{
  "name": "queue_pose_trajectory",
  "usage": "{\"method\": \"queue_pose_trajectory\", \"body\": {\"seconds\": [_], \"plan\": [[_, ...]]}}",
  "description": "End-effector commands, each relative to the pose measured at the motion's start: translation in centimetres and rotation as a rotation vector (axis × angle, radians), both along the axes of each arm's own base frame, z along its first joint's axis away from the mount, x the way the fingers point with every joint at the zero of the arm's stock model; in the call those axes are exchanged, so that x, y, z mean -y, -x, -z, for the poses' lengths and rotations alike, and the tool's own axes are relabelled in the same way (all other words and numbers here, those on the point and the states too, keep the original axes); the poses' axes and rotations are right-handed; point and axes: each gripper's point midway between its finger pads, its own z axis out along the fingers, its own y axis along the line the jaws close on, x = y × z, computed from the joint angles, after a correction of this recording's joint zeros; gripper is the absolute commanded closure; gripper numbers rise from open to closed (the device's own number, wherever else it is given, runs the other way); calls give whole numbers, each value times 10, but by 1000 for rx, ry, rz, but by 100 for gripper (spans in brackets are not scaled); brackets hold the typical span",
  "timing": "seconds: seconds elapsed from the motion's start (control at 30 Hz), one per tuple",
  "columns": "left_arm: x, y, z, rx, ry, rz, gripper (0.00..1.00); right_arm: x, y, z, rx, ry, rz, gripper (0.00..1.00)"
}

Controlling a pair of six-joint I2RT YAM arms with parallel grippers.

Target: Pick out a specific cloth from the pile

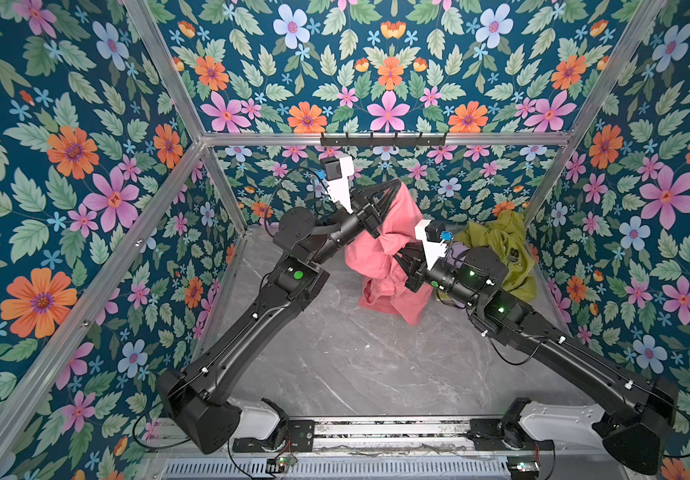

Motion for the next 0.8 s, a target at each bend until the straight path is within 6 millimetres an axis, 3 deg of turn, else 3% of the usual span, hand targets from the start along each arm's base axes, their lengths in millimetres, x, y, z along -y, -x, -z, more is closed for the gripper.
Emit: {"method": "queue_pose_trajectory", "body": {"seconds": [0.0, 0.3, 0.53, 0.77], "plan": [[-17, 10, -3, 35, -10, -64, 100, -10, 9, -7, 33, -15, -19, 100], [-51, 27, 42, -68, -72, -155, 100, -37, 31, 29, -52, 24, -91, 100], [-69, 23, 98, -178, -141, -252, 100, -43, 26, 78, -160, 45, -88, 100], [-74, 18, 136, -250, -206, -293, 100, -49, 21, 117, -230, 76, -81, 100]]}}
